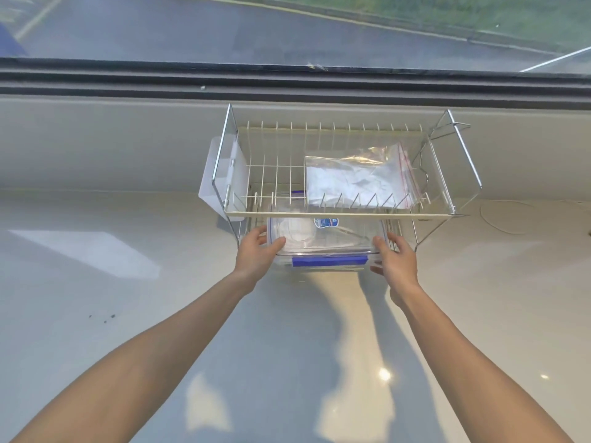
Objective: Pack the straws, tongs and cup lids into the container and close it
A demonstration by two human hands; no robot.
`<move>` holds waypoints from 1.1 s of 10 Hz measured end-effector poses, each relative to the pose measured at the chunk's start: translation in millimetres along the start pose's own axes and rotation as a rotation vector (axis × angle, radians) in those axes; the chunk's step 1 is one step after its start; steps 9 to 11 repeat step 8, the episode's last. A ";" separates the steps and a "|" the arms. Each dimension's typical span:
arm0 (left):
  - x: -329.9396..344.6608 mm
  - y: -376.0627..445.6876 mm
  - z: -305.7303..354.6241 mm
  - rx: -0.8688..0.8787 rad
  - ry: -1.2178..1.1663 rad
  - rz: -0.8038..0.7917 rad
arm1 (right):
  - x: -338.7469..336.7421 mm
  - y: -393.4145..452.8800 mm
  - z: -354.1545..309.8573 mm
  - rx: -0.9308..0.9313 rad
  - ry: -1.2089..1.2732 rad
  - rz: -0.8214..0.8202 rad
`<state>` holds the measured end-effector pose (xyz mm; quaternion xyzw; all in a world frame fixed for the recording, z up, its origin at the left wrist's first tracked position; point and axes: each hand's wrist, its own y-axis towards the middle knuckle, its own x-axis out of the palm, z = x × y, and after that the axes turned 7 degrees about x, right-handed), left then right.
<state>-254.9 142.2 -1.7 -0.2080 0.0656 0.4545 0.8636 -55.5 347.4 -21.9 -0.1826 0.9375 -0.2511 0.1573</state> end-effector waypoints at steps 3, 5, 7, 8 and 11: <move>7.9 26.2 1.6 0.002 0.056 0.019 | 10.8 28.6 -4.0 -0.006 -0.047 0.025; 6.1 19.5 4.4 0.050 0.103 -0.025 | 10.4 20.5 -3.8 -0.065 -0.126 0.025; -8.7 2.1 14.0 0.111 0.187 -0.113 | 6.6 -7.7 -16.2 -0.186 -0.515 0.031; -16.0 -14.7 14.3 0.193 0.309 -0.184 | 0.8 -28.3 -14.1 -0.313 -0.762 0.028; -16.0 -14.7 14.3 0.193 0.309 -0.184 | 0.8 -28.3 -14.1 -0.313 -0.762 0.028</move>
